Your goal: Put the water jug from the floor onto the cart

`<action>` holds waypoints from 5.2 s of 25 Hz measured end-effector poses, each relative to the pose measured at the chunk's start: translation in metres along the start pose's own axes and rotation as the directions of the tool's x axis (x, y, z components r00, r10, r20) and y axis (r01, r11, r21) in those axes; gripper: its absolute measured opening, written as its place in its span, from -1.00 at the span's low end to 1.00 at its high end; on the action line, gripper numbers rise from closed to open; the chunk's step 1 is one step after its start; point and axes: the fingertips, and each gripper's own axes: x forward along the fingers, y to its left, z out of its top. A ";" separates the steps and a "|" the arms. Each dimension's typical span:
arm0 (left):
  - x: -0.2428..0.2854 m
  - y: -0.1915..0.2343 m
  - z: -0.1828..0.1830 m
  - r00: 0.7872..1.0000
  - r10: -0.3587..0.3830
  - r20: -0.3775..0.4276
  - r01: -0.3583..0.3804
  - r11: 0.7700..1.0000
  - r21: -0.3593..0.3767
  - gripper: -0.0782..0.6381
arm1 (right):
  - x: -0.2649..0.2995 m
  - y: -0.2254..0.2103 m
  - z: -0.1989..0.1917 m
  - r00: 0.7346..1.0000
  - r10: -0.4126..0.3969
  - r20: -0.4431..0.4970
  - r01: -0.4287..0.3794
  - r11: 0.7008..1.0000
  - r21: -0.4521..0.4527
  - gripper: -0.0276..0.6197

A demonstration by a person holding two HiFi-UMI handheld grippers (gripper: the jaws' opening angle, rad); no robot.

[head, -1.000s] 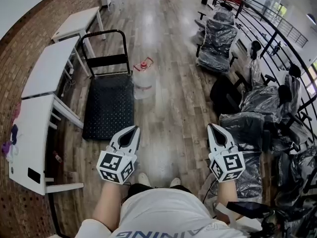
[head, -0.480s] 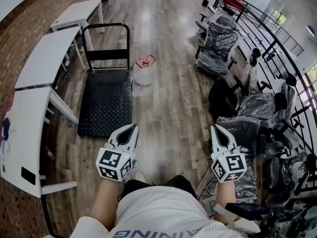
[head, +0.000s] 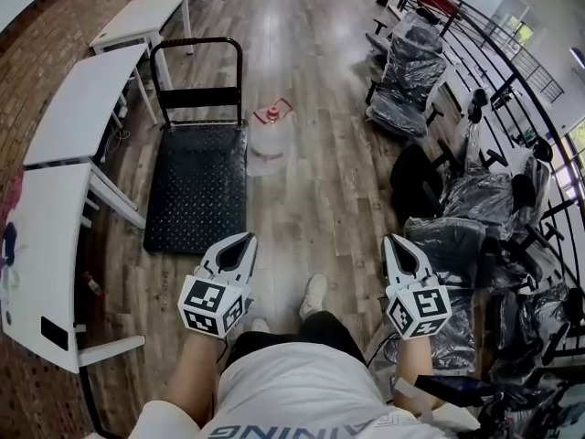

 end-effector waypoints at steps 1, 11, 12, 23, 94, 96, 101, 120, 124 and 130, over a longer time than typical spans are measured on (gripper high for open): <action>0.004 0.003 0.002 1.000 0.008 -0.003 -0.008 1.000 0.003 -0.78 | 0.007 -0.003 -0.001 1.000 0.007 0.001 -0.007 1.000 0.006 -0.90; 0.084 0.034 0.043 0.994 0.108 0.011 -0.109 0.994 0.029 -0.78 | 0.104 -0.065 0.021 0.994 0.096 0.061 -0.098 0.995 0.029 -0.90; 0.094 0.034 0.048 0.993 0.120 0.015 -0.121 0.992 0.025 -0.78 | 0.113 -0.075 0.023 0.992 0.106 0.064 -0.108 0.994 0.029 -0.90; 0.182 0.029 0.086 0.971 0.236 0.030 -0.238 0.970 0.046 -0.78 | 0.184 -0.163 0.030 0.974 0.211 0.078 -0.215 0.976 0.041 -0.90; 0.362 0.420 0.087 0.643 0.754 -0.137 -0.759 0.603 -0.246 -0.78 | 0.819 -0.031 -0.024 0.559 0.732 -0.390 -0.818 0.564 -0.113 -0.71; 0.366 0.421 0.078 0.642 0.750 -0.156 -0.762 0.604 -0.231 -0.78 | 0.830 -0.031 -0.062 0.553 0.707 -0.441 -0.812 0.575 -0.096 -0.61; 0.375 0.431 0.046 0.627 0.753 -0.201 -0.777 0.584 -0.236 -0.78 | 0.855 -0.031 -0.145 0.537 0.655 -0.532 -0.792 0.608 -0.050 -0.37; 0.381 0.417 -0.099 0.587 0.709 -0.391 -0.808 0.482 -0.339 -0.78 | 0.893 -0.013 -0.321 0.482 0.482 -0.731 -0.814 0.555 -0.170 0.10; 0.379 0.426 -0.100 0.575 0.724 -0.380 -0.814 0.463 -0.350 -0.78 | 0.891 -0.013 -0.335 0.458 0.472 -0.753 -0.818 0.556 -0.149 0.10; 0.379 0.431 -0.101 0.573 0.723 -0.386 -0.816 0.463 -0.346 -0.78 | 0.901 -0.016 -0.342 0.484 0.435 -0.759 -0.787 0.595 -0.161 0.09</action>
